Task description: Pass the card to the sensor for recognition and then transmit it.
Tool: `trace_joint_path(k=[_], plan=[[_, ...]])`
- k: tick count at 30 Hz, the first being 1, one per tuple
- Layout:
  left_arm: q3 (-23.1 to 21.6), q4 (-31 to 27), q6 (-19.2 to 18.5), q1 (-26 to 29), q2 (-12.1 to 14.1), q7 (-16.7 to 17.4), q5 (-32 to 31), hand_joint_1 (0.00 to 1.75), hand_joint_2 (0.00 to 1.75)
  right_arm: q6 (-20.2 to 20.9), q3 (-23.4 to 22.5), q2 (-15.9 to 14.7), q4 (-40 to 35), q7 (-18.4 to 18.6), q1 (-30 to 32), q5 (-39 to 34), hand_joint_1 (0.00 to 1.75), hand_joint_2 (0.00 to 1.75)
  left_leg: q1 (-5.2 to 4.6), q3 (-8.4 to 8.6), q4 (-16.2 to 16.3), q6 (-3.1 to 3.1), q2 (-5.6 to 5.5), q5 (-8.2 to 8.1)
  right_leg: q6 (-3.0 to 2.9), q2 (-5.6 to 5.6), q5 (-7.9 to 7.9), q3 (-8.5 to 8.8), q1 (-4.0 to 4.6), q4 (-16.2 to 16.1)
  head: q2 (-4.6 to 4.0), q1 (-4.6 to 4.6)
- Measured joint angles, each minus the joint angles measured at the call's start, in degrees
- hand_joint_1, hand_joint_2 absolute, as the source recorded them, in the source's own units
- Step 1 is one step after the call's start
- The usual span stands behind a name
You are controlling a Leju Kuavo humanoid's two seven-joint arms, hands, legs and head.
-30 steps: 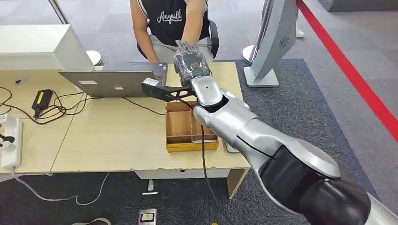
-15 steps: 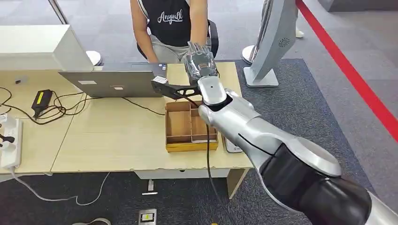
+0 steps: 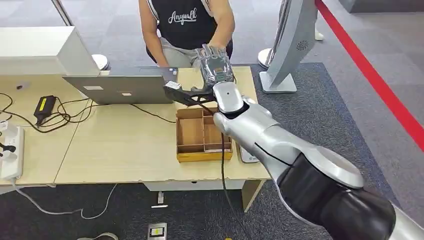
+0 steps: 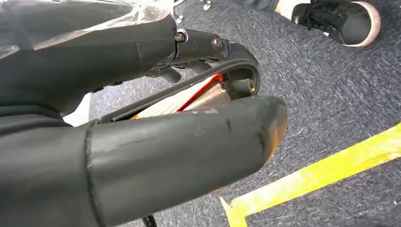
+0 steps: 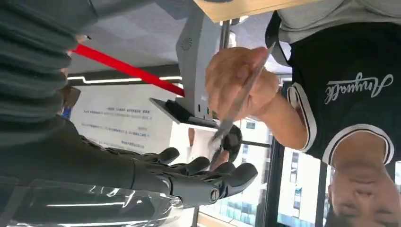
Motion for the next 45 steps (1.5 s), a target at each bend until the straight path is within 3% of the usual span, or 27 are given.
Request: trace_joint_path(k=[8, 14, 15, 18, 20, 23, 33, 45], plan=[[0.13, 0.02, 0.20, 0.09, 0.00, 0.07, 0.39, 0.00, 0.00, -3.69, -0.85, -0.42, -0.15, -3.54, 0.04, -5.10, 0.00, 0.00, 0.00, -0.01, 0.00, 0.01, 0.00, 0.01, 0.00, 0.00, 0.00, 0.00, 0.00, 0.00, 0.00, 0.00], [1.18, 0.02, 0.52, 0.23, 0.00, -0.28, 1.18, 0.00, 0.00, -8.42, -5.10, -1.12, -2.49, -14.68, 1.09, -19.16, 0.00, 0.00, 0.00, 0.00, 0.00, 0.01, 0.00, 0.02, 0.00, 0.00, 0.01, 0.00, 0.00, 0.00, 0.00, -0.02], [1.33, 0.02, 0.52, 0.23, 0.00, -0.39, 1.22, 0.00, 0.00, -8.35, -6.32, -1.36, -3.74, -17.56, 1.92, -22.88, 0.00, 1.75, 0.00, 0.01, 0.00, 0.01, 0.00, 0.02, 0.00, 0.00, 0.01, 0.00, 0.00, -0.01, 0.00, 0.00], [1.53, 0.04, 0.50, 0.25, 0.00, -0.55, 1.49, 0.00, 0.00, -7.50, -9.03, -2.82, -8.99, -21.77, 5.26, -31.92, 0.00, 1.75, 0.01, 0.02, 0.00, 0.01, -0.01, 0.02, 0.00, -0.01, 0.01, 0.02, 0.01, -0.04, 0.00, -0.02], [1.95, 0.04, 0.44, 0.31, 0.00, -0.59, 1.81, 0.00, 0.00, -6.84, -10.06, -5.03, -15.29, -21.92, 8.78, -37.74, 0.00, 1.75, 0.01, 0.03, 0.00, 0.01, -0.02, 0.02, 0.00, -0.01, 0.01, 0.05, 0.01, -0.06, 0.00, 0.00], [2.36, 0.04, 0.35, 0.45, 0.00, -0.59, 1.97, 0.00, 0.00, -7.26, -10.80, -8.74, -25.30, -20.83, 14.42, -40.81, 0.00, 1.75, -0.01, 0.02, 0.00, 0.01, -0.01, 0.01, 0.00, 0.01, 0.01, 0.01, 0.00, -0.07, 0.00, 0.00], [3.17, 0.04, 0.48, 0.56, -0.02, -0.98, 2.43, 0.00, 0.00, -7.74, -13.53, -18.13, -50.81, -19.89, 29.08, -40.63, 0.00, 1.75, 0.00, -0.01, -0.01, 0.02, -0.01, 0.00, 0.00, 0.02, 0.01, -0.01, 0.01, -0.08, 0.00, -0.02], [3.87, 0.04, 0.46, 0.53, -0.02, -1.18, 2.80, 0.00, 0.00, -5.68, -15.06, -24.02, -65.73, -16.44, 36.50, -33.92, 0.00, 1.75, 0.00, -0.03, -0.01, 0.03, 0.03, 0.02, -0.01, 0.03, 0.03, -0.03, 0.00, -0.08, 0.00, -0.02]])
